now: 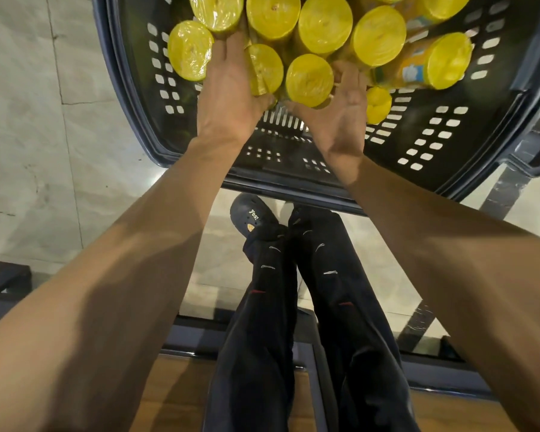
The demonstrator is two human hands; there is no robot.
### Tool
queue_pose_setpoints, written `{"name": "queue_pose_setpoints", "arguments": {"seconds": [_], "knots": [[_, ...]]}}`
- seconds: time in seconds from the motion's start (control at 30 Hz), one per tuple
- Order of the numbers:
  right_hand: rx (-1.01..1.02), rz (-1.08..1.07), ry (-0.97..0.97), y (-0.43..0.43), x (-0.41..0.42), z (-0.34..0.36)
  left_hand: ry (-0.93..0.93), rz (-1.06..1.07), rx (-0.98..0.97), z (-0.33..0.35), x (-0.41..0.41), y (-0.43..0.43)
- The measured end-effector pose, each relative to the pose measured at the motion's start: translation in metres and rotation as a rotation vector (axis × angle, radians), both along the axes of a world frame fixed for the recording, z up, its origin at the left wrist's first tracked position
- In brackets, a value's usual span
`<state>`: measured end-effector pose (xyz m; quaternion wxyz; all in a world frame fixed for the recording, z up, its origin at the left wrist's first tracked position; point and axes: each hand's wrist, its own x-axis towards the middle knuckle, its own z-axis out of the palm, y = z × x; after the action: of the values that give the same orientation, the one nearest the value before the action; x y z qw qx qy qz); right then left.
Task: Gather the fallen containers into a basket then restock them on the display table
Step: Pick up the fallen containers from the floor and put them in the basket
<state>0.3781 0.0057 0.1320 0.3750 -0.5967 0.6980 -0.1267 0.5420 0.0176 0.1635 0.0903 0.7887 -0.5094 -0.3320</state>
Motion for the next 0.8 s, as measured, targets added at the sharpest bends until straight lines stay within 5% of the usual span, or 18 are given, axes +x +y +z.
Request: {"name": "queue_pose_setpoints", "arguments": {"seconds": [0.27,0.5,0.8], "knots": [[0.091,0.009,-0.007,-0.013,-0.021,0.09,-0.101,-0.175,0.138,0.097,0.004,-0.014],[0.275,0.201,0.242,-0.034,-0.061,0.25,-0.265,-0.37,0.308,0.255,-0.004,-0.034],[0.289,0.3,0.458,-0.055,-0.099,0.441,-0.393,-0.655,0.13,0.43,-0.021,-0.089]]}}
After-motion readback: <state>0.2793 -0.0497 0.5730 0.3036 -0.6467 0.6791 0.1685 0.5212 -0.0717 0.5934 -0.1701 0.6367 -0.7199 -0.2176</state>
